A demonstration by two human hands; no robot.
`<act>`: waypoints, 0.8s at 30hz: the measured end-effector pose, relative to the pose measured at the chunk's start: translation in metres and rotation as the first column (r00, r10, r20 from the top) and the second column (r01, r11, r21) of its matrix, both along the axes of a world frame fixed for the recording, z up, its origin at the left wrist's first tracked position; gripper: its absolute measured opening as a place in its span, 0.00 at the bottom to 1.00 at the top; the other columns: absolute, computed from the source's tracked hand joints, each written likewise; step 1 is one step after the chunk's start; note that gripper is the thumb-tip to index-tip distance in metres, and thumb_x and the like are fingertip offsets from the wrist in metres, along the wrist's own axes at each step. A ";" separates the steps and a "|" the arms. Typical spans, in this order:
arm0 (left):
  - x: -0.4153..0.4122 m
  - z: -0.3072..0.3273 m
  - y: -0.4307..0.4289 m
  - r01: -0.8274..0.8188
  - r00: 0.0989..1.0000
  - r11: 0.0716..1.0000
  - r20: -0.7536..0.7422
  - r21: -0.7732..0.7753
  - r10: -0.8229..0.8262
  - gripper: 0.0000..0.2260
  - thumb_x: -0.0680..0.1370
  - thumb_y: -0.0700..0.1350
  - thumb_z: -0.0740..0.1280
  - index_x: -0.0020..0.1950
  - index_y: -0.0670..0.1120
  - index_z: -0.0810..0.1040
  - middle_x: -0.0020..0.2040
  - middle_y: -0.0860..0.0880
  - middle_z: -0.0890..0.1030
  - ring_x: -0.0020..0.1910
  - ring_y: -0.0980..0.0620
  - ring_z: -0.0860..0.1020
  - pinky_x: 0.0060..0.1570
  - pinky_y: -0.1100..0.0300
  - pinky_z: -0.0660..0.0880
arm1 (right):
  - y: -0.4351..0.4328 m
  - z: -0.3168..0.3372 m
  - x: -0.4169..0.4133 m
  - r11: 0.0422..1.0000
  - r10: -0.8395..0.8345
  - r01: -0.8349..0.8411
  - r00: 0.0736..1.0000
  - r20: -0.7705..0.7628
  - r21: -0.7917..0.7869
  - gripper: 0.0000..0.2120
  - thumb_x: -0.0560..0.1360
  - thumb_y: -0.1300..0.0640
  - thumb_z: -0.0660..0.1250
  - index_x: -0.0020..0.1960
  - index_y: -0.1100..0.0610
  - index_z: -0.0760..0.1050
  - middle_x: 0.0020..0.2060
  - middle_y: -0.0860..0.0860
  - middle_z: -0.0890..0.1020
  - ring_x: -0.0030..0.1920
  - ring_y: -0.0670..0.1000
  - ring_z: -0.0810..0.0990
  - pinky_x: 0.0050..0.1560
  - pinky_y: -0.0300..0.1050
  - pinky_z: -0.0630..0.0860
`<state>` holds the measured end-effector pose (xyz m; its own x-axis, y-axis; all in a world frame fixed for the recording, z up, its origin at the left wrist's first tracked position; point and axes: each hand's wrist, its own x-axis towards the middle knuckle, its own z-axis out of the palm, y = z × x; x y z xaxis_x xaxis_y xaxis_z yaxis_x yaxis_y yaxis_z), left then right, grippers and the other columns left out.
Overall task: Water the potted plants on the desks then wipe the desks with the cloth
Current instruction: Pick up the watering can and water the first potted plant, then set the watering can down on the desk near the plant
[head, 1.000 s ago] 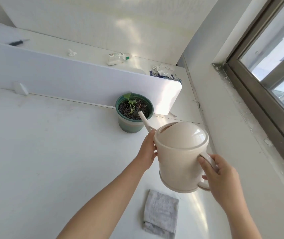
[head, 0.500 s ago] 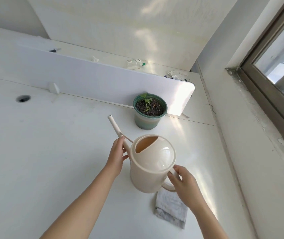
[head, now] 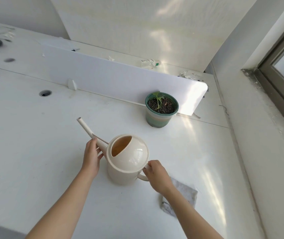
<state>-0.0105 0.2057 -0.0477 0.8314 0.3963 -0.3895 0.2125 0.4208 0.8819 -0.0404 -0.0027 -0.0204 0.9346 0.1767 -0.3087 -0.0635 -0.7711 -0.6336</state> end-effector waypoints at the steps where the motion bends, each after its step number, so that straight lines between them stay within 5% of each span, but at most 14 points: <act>1: -0.001 -0.001 0.002 -0.007 1.000 1.000 -0.005 -0.002 0.007 0.11 0.80 0.50 0.53 0.53 0.44 0.68 0.48 0.46 0.75 0.43 0.52 0.75 0.38 0.59 0.69 | 0.002 0.001 0.001 1.000 0.008 -0.008 1.000 -0.004 -0.001 0.17 0.78 0.55 0.55 0.32 0.52 0.58 0.45 0.51 0.69 0.42 0.51 0.67 0.37 0.40 0.62; 5: -0.006 -0.004 0.005 -0.018 0.999 1.000 -0.035 0.000 0.018 0.11 0.80 0.49 0.52 0.55 0.44 0.68 0.51 0.46 0.74 0.47 0.52 0.74 0.38 0.60 0.69 | 0.006 -0.001 0.001 0.999 0.050 -0.050 0.999 0.003 -0.009 0.14 0.79 0.54 0.55 0.34 0.51 0.59 0.45 0.50 0.69 0.44 0.51 0.68 0.44 0.42 0.64; 8: -0.007 -0.007 0.007 0.016 0.994 0.999 -0.108 0.043 -0.012 0.17 0.80 0.52 0.52 0.61 0.43 0.70 0.58 0.45 0.75 0.56 0.48 0.73 0.52 0.54 0.70 | 0.004 -0.002 0.003 0.996 0.086 -0.087 0.996 -0.011 -0.022 0.15 0.78 0.54 0.56 0.34 0.50 0.59 0.46 0.51 0.69 0.45 0.51 0.67 0.45 0.43 0.65; 10: -0.011 -0.001 0.007 0.028 0.982 0.980 -0.189 0.196 0.010 0.15 0.79 0.52 0.54 0.56 0.44 0.73 0.58 0.43 0.74 0.57 0.45 0.73 0.56 0.49 0.69 | -0.002 0.000 0.006 0.994 0.109 -0.109 0.993 -0.047 0.003 0.08 0.77 0.52 0.58 0.42 0.54 0.68 0.50 0.53 0.72 0.49 0.52 0.70 0.47 0.42 0.66; 12: -0.017 0.012 0.007 -0.003 0.974 0.929 -0.208 0.371 0.087 0.12 0.79 0.50 0.57 0.54 0.44 0.73 0.57 0.43 0.74 0.57 0.43 0.73 0.59 0.47 0.69 | -0.012 0.005 0.013 0.993 0.121 -0.119 0.991 -0.065 0.028 0.15 0.76 0.49 0.60 0.57 0.57 0.71 0.58 0.52 0.73 0.58 0.51 0.71 0.51 0.39 0.65; 14: -0.019 0.037 0.003 -0.079 0.988 0.892 -0.087 0.445 0.131 0.14 0.78 0.46 0.59 0.60 0.42 0.73 0.59 0.42 0.76 0.60 0.43 0.74 0.61 0.47 0.70 | -0.026 0.014 0.029 0.997 0.041 -0.039 0.999 -0.028 0.066 0.19 0.75 0.48 0.62 0.62 0.57 0.70 0.61 0.51 0.74 0.62 0.50 0.71 0.56 0.38 0.66; 17: 0.011 0.073 -0.011 -0.061 0.997 0.905 0.071 0.421 0.034 0.08 0.79 0.42 0.57 0.54 0.44 0.74 0.49 0.44 0.79 0.48 0.47 0.77 0.48 0.58 0.71 | -0.047 0.025 0.065 0.969 -0.186 0.182 0.982 0.008 0.167 0.18 0.77 0.50 0.60 0.62 0.59 0.71 0.62 0.54 0.76 0.62 0.52 0.73 0.56 0.40 0.68; 21: 0.086 0.084 -0.044 0.190 0.971 0.876 0.049 0.444 -0.235 0.07 0.79 0.44 0.58 0.53 0.46 0.73 0.50 0.47 0.77 0.47 0.51 0.75 0.45 0.60 0.70 | -0.063 0.032 0.116 0.833 -0.447 0.429 0.894 -0.032 0.350 0.17 0.78 0.54 0.57 0.63 0.60 0.70 0.62 0.55 0.75 0.57 0.50 0.72 0.51 0.40 0.66; 24: 0.146 0.069 -0.065 0.314 0.937 0.836 -0.004 0.450 -0.350 0.07 0.80 0.46 0.57 0.53 0.47 0.72 0.51 0.47 0.73 0.51 0.49 0.72 0.51 0.56 0.69 | -0.069 0.031 0.151 0.730 -0.537 0.510 0.840 -0.080 0.454 0.18 0.78 0.56 0.56 0.67 0.60 0.67 0.66 0.54 0.72 0.63 0.52 0.70 0.57 0.42 0.66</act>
